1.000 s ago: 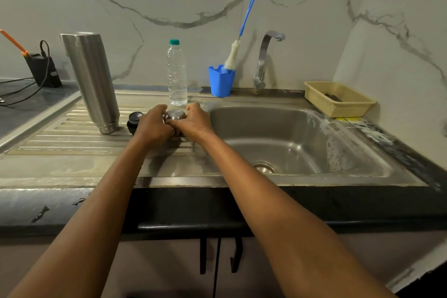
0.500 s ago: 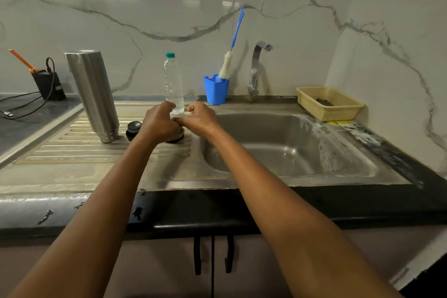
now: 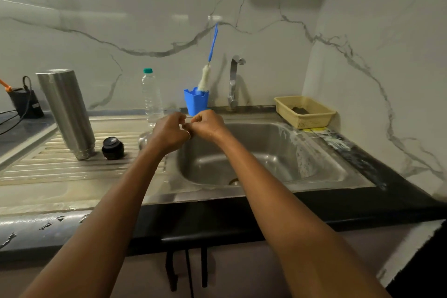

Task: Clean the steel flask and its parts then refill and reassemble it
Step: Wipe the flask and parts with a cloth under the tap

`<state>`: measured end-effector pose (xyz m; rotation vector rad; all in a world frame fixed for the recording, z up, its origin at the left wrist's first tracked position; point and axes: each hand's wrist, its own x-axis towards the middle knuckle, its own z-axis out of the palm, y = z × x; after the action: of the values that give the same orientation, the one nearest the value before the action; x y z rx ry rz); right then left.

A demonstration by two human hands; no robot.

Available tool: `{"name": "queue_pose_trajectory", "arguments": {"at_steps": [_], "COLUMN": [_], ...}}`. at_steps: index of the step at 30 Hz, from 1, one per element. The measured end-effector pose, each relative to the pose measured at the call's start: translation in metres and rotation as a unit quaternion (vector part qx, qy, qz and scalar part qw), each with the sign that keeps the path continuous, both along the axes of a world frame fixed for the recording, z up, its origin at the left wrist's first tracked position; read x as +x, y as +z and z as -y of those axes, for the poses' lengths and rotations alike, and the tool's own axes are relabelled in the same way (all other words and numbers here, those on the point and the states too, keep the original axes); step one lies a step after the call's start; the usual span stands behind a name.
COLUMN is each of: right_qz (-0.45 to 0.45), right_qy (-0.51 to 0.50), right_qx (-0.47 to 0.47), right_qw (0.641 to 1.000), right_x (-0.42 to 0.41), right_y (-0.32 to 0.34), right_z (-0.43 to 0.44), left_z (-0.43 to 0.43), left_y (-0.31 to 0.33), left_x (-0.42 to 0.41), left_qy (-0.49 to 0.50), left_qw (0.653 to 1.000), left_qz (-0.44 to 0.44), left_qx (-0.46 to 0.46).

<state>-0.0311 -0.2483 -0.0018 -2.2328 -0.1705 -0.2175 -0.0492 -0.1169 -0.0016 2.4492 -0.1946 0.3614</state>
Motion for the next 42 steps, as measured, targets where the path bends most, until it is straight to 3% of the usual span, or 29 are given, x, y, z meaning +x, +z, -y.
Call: {"name": "queue_pose_trajectory", "arguments": {"at_steps": [15,24,31,37,42], "right_qz": [0.017,-0.017,-0.088,-0.080,-0.010], "right_qy": [-0.207,-0.251,-0.204,-0.207,-0.265], "right_qx": [-0.043,-0.205,-0.310,-0.359,-0.279], "right_qw": [0.977,0.946,0.925,0.906,0.923], "right_x": [0.041,0.112,0.151,0.157,0.149], "right_y": [0.021,0.020,-0.002,-0.003,0.014], "right_z": [0.233,0.341,0.363,0.355,0.354], "left_z": [0.208,0.316,0.342,0.340,0.330], "left_y": [-0.004,-0.006,-0.021,-0.026,-0.016], "left_x": [0.053,0.106,0.145,0.151,0.142], "left_qy": [-0.179,-0.250,-0.245,-0.227,-0.215], "left_qw": [0.983,0.966,0.968,0.973,0.976], "left_qz": [-0.017,0.023,0.018,0.044,0.045], "left_qx": [0.023,0.067,0.058,0.015,-0.016]}}
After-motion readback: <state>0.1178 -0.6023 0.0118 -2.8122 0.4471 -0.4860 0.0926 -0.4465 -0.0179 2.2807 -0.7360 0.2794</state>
